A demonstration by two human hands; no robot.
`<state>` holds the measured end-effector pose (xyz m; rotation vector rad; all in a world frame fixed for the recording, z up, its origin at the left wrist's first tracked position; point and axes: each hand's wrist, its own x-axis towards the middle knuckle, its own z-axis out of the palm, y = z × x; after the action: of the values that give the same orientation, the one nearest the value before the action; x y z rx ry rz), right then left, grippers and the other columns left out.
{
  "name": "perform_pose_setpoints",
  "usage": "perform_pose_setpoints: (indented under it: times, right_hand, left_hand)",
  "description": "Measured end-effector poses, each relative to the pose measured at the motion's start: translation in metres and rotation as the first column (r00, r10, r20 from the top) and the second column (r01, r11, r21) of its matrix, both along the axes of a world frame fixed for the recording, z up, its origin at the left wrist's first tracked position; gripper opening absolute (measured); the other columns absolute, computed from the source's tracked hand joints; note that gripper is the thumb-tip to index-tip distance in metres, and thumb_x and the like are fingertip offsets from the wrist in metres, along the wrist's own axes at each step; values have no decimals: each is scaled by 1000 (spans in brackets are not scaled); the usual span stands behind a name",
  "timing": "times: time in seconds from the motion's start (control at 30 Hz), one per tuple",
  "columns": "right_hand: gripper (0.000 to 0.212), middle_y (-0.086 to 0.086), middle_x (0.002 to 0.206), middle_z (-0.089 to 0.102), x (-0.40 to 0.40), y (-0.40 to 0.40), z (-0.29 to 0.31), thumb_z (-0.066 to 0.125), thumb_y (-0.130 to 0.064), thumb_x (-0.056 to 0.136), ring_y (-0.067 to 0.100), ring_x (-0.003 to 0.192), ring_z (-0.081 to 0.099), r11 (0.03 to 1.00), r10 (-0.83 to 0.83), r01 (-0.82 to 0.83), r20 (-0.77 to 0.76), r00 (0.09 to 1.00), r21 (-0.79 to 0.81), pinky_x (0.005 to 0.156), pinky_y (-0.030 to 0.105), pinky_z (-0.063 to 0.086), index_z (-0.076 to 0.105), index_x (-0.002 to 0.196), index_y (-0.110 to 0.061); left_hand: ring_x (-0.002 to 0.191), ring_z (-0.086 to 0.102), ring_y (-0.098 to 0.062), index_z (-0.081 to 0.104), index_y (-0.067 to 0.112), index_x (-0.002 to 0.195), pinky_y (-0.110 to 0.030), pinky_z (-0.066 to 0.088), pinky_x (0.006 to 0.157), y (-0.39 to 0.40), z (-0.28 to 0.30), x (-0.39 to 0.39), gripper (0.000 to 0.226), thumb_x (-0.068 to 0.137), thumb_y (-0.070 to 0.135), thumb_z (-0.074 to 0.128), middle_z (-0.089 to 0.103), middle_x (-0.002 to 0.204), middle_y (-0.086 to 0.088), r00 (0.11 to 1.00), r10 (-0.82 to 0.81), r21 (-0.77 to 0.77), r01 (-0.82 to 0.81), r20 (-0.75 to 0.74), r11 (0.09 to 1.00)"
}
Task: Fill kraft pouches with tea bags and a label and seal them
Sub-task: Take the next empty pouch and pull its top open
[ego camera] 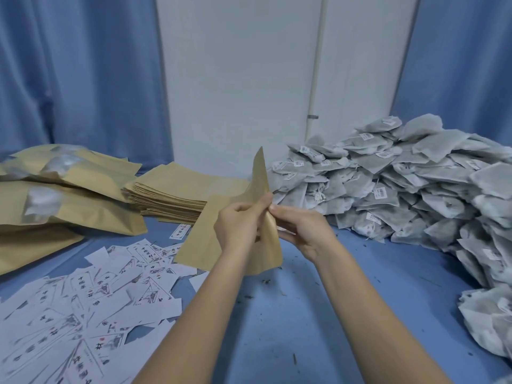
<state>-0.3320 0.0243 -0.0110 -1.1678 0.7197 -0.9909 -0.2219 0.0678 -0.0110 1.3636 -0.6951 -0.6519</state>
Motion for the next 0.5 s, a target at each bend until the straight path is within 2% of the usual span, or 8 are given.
perform_pose_setpoints:
  times: [0.13, 0.2, 0.23, 0.3, 0.37, 0.4, 0.47, 0.5]
  right_hand:
    - [23, 8, 91, 70, 1, 0, -2, 66, -12, 83, 17, 88, 66, 993, 62, -69, 76, 995, 96, 89, 37, 53, 68, 103, 0]
    - [20, 8, 89, 70, 2, 0, -4, 65, -11, 84, 18, 85, 66, 994, 46, -55, 90, 995, 90, 82, 34, 56, 69, 100, 1]
    - [14, 8, 83, 71, 2, 1, -5, 65, -12, 85, 17, 79, 67, 999, 6, -9, 64, 998, 48, 73, 30, 57, 71, 92, -1]
    - [14, 3, 70, 71, 4, 3, -10, 65, -17, 84, 12, 67, 65, 964, -207, 180, -126, 970, -193, 63, 24, 53, 72, 76, -8]
    - [12, -4, 71, 70, 7, 4, -12, 63, -21, 82, 5, 69, 64, 831, -458, 283, -303, 836, -478, 65, 15, 50, 71, 84, -13]
    - [17, -5, 76, 71, 7, 4, -13, 62, -22, 81, 3, 74, 64, 796, -505, 276, -340, 793, -539, 70, 13, 49, 70, 95, -15]
    - [30, 0, 80, 71, 2, 3, -10, 61, -20, 82, 10, 83, 66, 822, -435, 184, -385, 814, -539, 84, 27, 53, 65, 111, -14]
    - [27, 3, 77, 71, -1, 3, -8, 61, -18, 82, 16, 81, 67, 833, -388, 126, -407, 826, -539, 84, 34, 54, 67, 108, -16]
  left_hand:
    - [65, 71, -21, 74, 15, 68, -45, 59, 62, -2, -5, -5, 35, 69, 49, 77, 72, 67, 0, 1000, 25, -54, -25, -7, 998]
    - [67, 70, -22, 73, 12, 66, -45, 59, 67, -3, -7, -7, 34, 74, 46, 73, 71, 66, -3, 999, 40, -79, -39, 9, 996]
    - [68, 70, -22, 72, 12, 66, -44, 58, 69, -4, -9, -8, 32, 77, 42, 70, 71, 65, -3, 997, 61, -92, -56, 53, 994]
    - [72, 69, -20, 74, 15, 71, -36, 56, 75, -5, -11, -13, 22, 83, 31, 64, 72, 68, 0, 961, 116, -116, -89, 253, 989]
    - [72, 67, -20, 74, 14, 78, -24, 47, 72, -5, -10, -19, 19, 87, 21, 59, 73, 73, -2, 872, 171, -128, -126, 459, 984]
    - [70, 65, -20, 73, 11, 78, -18, 41, 66, -6, -10, -20, 18, 87, 17, 59, 73, 74, -4, 842, 193, -136, -143, 504, 980]
    - [62, 58, -11, 72, 10, 75, -12, 34, 59, -9, -10, -20, 18, 87, 13, 59, 71, 72, -2, 834, 199, -141, -147, 515, 979]
    - [58, 54, -4, 71, 12, 73, -7, 35, 58, -10, -10, -20, 18, 87, 13, 59, 69, 68, 1, 839, 180, -130, -132, 513, 983]
